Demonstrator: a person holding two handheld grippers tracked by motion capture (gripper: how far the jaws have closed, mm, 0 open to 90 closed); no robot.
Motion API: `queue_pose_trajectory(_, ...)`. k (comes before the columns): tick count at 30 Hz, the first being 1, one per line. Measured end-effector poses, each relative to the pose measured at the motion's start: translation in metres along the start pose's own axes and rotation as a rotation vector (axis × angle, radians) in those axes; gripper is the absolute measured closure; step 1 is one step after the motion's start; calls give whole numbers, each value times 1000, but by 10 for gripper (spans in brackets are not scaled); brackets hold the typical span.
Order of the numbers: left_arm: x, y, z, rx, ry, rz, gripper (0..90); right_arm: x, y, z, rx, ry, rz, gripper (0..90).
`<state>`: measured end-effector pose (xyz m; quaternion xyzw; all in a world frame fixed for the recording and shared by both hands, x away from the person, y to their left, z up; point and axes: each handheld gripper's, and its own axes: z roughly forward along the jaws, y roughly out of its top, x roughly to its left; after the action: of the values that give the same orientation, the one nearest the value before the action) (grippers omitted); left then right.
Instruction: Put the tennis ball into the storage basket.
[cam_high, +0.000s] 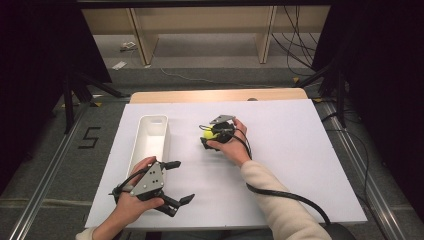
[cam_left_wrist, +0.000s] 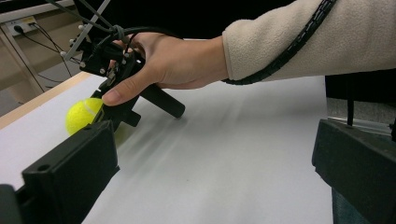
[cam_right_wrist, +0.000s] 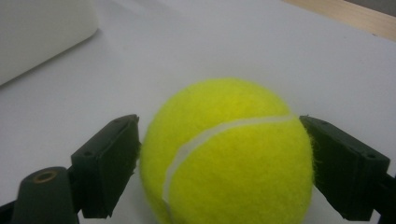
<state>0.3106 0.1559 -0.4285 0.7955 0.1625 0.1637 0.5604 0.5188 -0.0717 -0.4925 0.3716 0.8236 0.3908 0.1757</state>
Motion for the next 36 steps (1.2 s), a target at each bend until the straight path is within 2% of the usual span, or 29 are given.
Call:
queue_pose_trajectory(6,0,0,0,1,0,-1,0,2,0,4,0,4,18,163)
queue_pose_trajectory(14,0,0,0,0,-2,-2,0,2,0,7,-5,-22,19,246)
queue_pose_trajectory(27,0,0,1,0,-5,-6,0,3,-1,5,-9,-13,17,257)
queue_pose_trajectory(36,1,-1,0,0,-4,-7,0,6,4,-3,-54,-4,-13,259)
